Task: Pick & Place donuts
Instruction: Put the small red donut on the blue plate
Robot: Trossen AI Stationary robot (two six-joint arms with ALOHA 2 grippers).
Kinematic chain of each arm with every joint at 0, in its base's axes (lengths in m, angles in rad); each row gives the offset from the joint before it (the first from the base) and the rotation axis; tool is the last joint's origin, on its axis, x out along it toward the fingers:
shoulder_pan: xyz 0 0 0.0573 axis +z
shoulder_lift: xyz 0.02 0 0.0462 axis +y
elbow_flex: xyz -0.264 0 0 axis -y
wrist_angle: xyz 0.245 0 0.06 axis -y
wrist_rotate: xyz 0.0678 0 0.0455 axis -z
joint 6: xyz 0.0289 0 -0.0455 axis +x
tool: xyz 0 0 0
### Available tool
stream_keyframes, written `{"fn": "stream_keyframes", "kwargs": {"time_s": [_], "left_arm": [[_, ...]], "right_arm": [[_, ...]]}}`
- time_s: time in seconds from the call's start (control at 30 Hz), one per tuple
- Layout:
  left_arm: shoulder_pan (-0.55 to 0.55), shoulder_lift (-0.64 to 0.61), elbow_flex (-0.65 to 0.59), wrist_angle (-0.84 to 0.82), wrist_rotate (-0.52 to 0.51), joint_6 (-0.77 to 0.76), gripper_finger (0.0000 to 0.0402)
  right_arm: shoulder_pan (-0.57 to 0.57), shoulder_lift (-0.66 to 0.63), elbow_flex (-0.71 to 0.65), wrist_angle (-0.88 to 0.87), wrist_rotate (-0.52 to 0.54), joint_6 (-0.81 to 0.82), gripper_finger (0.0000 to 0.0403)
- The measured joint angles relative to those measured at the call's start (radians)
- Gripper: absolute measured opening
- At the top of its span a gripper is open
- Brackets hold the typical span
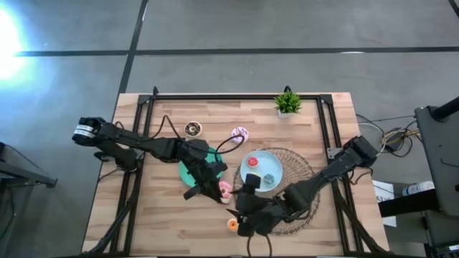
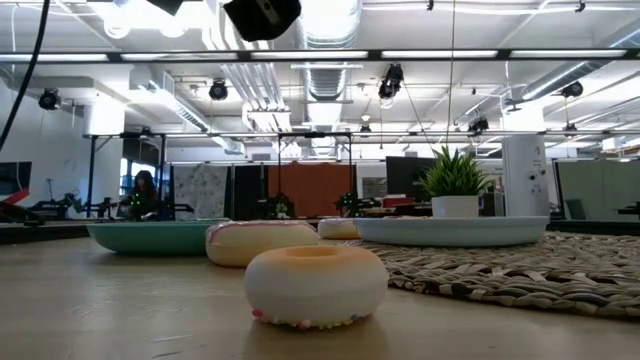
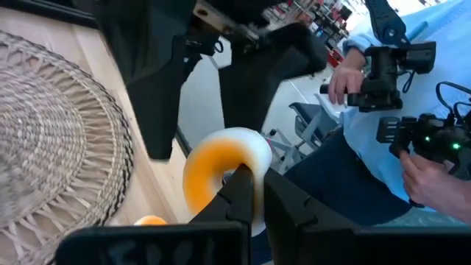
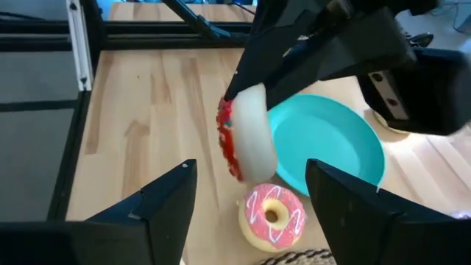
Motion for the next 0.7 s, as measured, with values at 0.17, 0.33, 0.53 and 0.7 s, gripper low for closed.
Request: {"fn": "stream_keyframes", "kwargs": {"time_s": [0.17, 0.33, 0.53, 0.7], "left_arm": [[0.0, 0.0, 0.0, -0.018, -0.003, -0.001, 0.0], [0.0, 0.001, 0.0, -0.018, -0.017, 0.016, 0.0001], [0.0, 0.001, 0.0, -0.016, -0.032, 0.017, 0.0008], [0.0, 0.001, 0.0, -0.023, -0.033, 0.016, 0.0009]], "right_arm": [[-0.011, 0.01, 0.028, -0.015, -0.001, -0.003, 0.0257], [-0.022, 0.01, 0.04, -0.013, -0.029, 0.001, 0.0238], [-0.034, 0.022, 0.04, -0.008, -0.059, 0.01, 0.0209], [-0.038, 0.025, 0.04, -0.008, -0.062, 0.016, 0.0176]]}}
